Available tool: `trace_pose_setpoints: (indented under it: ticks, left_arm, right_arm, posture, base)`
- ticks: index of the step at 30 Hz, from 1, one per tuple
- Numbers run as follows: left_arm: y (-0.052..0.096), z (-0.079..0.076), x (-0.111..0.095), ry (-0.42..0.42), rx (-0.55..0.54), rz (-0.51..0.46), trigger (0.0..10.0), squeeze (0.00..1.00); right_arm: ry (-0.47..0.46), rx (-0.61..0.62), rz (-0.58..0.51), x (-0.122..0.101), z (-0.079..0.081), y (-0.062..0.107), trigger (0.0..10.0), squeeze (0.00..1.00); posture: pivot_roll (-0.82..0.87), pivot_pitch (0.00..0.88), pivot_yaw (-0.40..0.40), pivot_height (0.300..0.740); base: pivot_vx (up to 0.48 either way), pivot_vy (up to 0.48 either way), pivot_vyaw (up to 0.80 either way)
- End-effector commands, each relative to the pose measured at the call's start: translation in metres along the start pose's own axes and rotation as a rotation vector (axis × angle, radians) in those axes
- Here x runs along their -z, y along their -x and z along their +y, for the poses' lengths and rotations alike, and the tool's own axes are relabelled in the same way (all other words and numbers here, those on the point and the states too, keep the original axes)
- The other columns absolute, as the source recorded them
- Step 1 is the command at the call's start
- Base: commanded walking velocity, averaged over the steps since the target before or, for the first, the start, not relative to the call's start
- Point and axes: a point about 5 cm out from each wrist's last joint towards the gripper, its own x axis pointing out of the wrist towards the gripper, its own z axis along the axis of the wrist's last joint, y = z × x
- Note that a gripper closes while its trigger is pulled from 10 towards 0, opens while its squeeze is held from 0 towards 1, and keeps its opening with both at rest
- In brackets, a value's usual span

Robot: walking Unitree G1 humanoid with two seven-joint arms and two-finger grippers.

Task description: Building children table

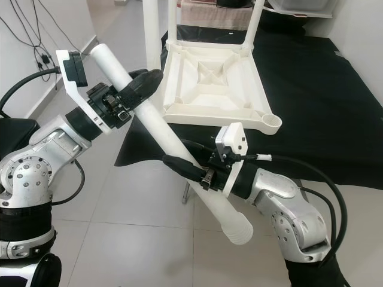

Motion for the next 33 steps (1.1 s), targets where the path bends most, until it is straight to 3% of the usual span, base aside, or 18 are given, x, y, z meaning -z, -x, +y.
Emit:
trace_pose_setpoints:
  ticks: [1, 10, 11, 12, 13, 17, 23, 29, 30, 31, 32, 33]
  left_arm:
    - [0.000, 0.000, -0.003, -0.007, 0.007, -0.008, 0.0, 0.00]
    - [0.001, 0.003, -0.009, -0.020, 0.012, -0.011, 0.0, 0.00]
    - [0.001, 0.005, -0.013, -0.002, 0.008, -0.030, 0.0, 0.00]
    - [0.000, 0.005, -0.015, -0.002, 0.011, -0.034, 0.0, 0.00]
    - [0.000, 0.005, -0.016, -0.010, 0.021, -0.034, 0.0, 0.00]
    - [-0.003, 0.003, -0.021, -0.028, 0.056, -0.027, 0.0, 0.00]
    - [-0.013, -0.003, -0.028, -0.062, 0.138, 0.000, 0.0, 0.00]
    - [-0.022, -0.009, -0.028, -0.064, 0.192, 0.016, 0.0, 0.00]
    - [-0.024, -0.010, -0.027, -0.061, 0.200, 0.018, 0.0, 0.00]
    - [-0.024, -0.010, -0.027, -0.061, 0.200, 0.018, 0.0, 0.00]
    - [-0.025, -0.011, -0.025, -0.059, 0.206, 0.021, 0.0, 0.00]
    - [-0.026, -0.012, -0.025, -0.057, 0.210, 0.022, 0.0, 0.00]
  right_arm:
    - [0.005, -0.026, -0.005, -0.002, 0.005, 0.000, 10.0, 0.00]
    - [0.013, -0.007, 0.006, 0.000, 0.003, -0.004, 10.0, 0.00]
    - [-0.012, 0.038, 0.028, 0.004, -0.001, -0.007, 10.0, 0.00]
    - [-0.028, 0.052, 0.031, 0.006, -0.003, -0.007, 10.0, 0.81]
    - [-0.036, 0.055, 0.037, 0.007, -0.004, -0.008, 10.0, 1.00]
    - [-0.022, 0.065, 0.091, 0.015, -0.005, -0.008, 10.0, 1.00]
    - [0.013, 0.125, 0.345, 0.053, -0.007, -0.004, 10.0, 1.00]
    - [0.015, 0.245, 0.371, 0.068, -0.010, -0.022, 10.0, 1.00]
    - [0.020, 0.290, 0.363, 0.069, -0.013, -0.029, 10.0, 0.12]
    - [0.020, 0.290, 0.363, 0.069, -0.013, -0.029, 10.0, 0.12]
    - [0.010, 0.322, 0.349, 0.071, -0.013, -0.036, 10.0, 0.00]
    - [0.005, 0.339, 0.340, 0.072, -0.013, -0.040, 10.0, 0.00]
  posture:
    - [-0.06, 0.114, -0.029, 0.740]
    - [-0.06, 0.114, -0.034, 0.740]
    - [-0.07, 0.114, -0.033, 0.740]
    - [-0.07, 0.114, -0.034, 0.740]
    - [-0.06, 0.113, -0.035, 0.740]
    - [-0.06, 0.111, -0.034, 0.740]
    - [-0.07, 0.105, -0.029, 0.740]
    - [-0.07, 0.101, -0.022, 0.740]
    - [-0.07, 0.099, -0.017, 0.740]
    - [-0.07, 0.099, -0.017, 0.740]
    - [-0.07, 0.099, -0.017, 0.740]
    - [-0.07, 0.099, -0.017, 0.740]
  base:
    - [0.000, 0.000, 0.00]
    - [0.000, 0.000, 0.00]
    - [0.000, 0.000, 0.00]
    - [0.000, 0.000, 0.00]
    - [0.000, 0.000, 0.00]
    - [0.000, 0.000, 0.00]
    - [0.000, 0.000, 0.00]
    - [0.000, 0.000, 0.00]
    - [0.000, 0.000, 0.00]
    - [0.000, 0.000, 0.00]
    - [0.000, 0.000, 0.00]
    - [0.000, 0.000, 0.00]
